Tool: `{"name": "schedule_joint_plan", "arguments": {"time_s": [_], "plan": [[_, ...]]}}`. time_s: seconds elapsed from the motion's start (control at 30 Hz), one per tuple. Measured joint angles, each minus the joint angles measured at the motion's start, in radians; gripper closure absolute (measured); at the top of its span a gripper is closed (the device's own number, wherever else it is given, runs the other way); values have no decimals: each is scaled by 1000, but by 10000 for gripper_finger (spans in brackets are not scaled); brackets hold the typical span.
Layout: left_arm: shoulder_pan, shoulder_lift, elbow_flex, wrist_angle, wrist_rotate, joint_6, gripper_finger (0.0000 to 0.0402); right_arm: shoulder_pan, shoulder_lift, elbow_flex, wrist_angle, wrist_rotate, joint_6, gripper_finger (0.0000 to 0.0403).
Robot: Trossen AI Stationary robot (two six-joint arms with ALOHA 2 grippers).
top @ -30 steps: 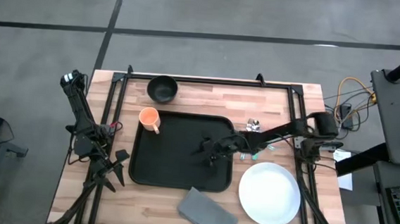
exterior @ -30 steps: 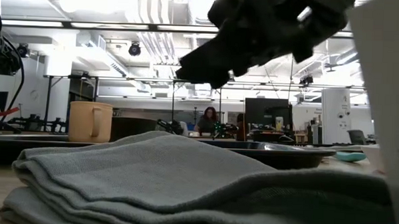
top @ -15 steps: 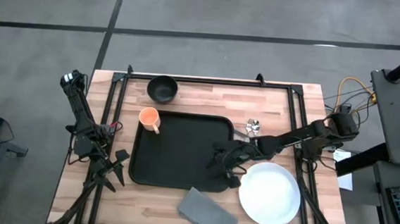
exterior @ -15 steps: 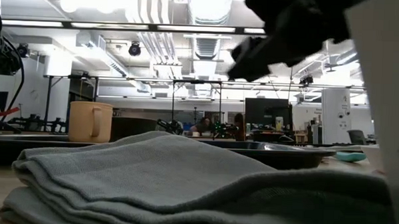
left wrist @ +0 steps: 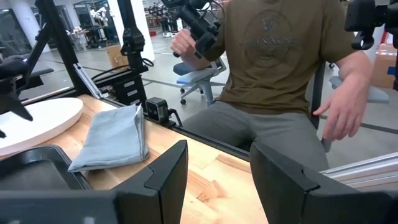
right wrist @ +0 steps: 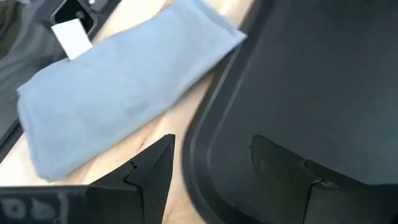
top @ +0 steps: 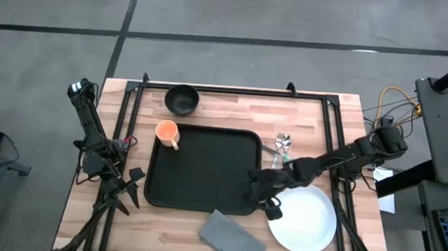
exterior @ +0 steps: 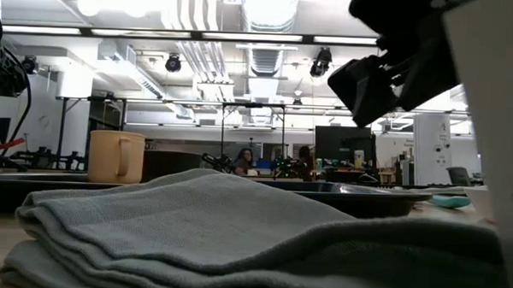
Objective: Set up tray
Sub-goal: Put the white plate on the bottom right of the orange mug
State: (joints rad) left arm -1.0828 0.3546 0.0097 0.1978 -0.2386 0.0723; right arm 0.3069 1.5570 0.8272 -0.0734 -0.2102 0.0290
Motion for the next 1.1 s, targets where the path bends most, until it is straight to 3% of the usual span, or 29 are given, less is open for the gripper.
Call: {"name": "schedule_joint_plan", "arguments": {"time_s": [0.6,1.1], "plan": [[0,0,0,0,0,0,246,58,-26,0,-106,2,-8,202],[0,0,0,0,0,0,246,180,-386,-179,-132,139,70,202]]}}
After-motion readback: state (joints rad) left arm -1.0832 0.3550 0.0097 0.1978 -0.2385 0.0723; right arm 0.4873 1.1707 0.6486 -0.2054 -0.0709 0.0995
